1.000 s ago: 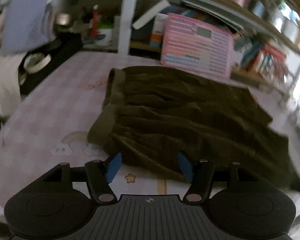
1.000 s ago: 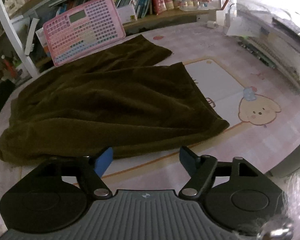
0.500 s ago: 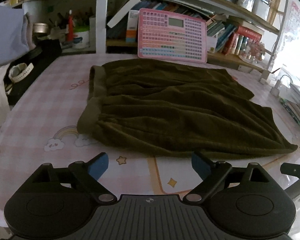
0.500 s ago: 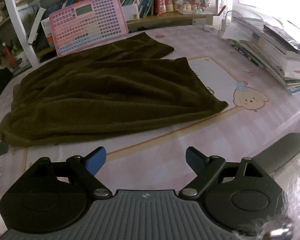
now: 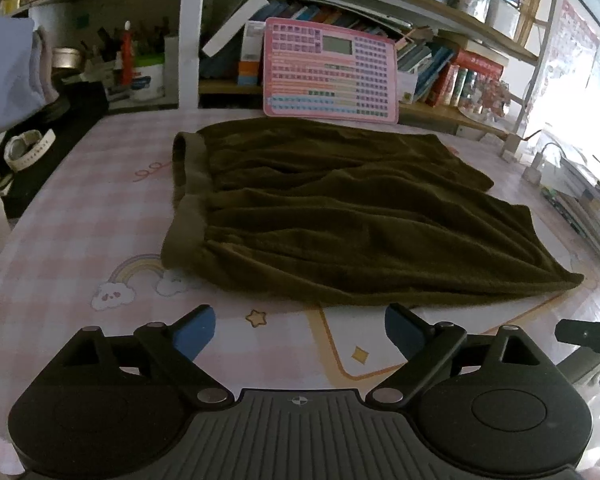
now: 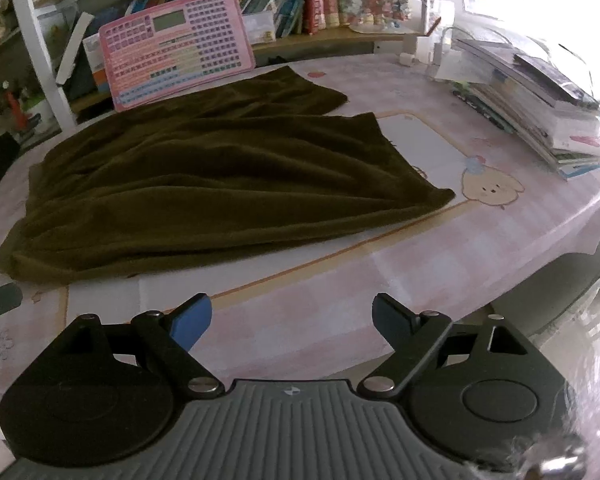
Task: Fold clothes
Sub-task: 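Open both grippers and release the flattened cloth, pulling back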
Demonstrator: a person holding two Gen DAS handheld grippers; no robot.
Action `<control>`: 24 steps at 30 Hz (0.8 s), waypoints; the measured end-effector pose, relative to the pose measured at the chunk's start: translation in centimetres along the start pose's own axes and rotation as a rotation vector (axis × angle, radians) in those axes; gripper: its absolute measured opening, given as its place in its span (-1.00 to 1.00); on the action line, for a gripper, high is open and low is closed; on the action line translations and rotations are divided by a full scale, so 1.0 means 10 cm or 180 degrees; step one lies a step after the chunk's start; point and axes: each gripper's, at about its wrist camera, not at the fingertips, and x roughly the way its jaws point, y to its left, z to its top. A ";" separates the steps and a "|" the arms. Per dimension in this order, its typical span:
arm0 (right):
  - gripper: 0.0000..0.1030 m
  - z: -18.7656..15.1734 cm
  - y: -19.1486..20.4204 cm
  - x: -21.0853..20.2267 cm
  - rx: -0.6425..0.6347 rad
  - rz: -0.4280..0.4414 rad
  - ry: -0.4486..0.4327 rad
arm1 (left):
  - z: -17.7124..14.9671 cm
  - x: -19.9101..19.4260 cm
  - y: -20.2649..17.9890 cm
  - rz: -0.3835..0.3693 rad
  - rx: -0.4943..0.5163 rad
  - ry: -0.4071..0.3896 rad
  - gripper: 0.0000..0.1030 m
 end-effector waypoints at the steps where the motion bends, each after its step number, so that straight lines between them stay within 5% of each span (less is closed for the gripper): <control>1: 0.69 0.01 0.01 0.01 -0.0011 -0.0002 0.0001 | 0.01 0.02 0.01 -0.0006 -0.0002 0.0009 0.84; 17: 0.71 0.19 0.01 0.29 -0.0028 -0.0001 0.0087 | 0.18 0.33 -0.04 -0.0006 0.0032 0.0143 0.84; 24: 0.72 0.67 -0.25 0.63 -0.0077 0.0299 -0.0085 | 0.57 0.55 0.01 0.0124 -0.0067 0.0041 0.84</control>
